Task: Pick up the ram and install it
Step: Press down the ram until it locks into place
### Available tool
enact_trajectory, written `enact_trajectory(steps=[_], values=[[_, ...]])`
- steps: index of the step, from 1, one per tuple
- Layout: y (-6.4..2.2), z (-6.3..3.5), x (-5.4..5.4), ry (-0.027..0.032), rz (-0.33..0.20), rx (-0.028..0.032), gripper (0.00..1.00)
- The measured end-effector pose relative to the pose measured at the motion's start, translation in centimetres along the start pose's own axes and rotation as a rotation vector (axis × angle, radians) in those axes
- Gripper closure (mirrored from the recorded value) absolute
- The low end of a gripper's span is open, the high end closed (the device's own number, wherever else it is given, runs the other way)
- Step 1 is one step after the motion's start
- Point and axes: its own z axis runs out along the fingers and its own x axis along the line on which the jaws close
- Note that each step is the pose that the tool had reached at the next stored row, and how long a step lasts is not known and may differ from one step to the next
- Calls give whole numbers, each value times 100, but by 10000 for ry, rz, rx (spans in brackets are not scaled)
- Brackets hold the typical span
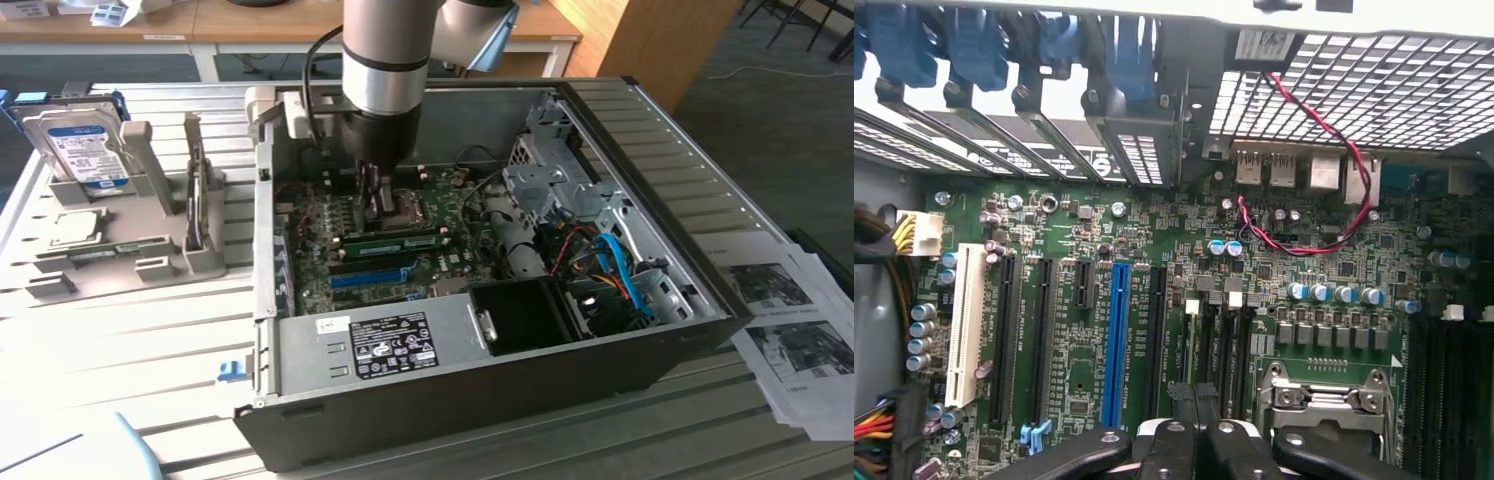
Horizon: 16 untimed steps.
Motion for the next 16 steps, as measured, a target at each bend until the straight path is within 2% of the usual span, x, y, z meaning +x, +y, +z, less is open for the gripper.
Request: enact_trajectory(steps=[5, 16], values=[[3, -73, 1, 0, 0, 0, 91], [13, -305, 5, 0, 0, 0, 91]])
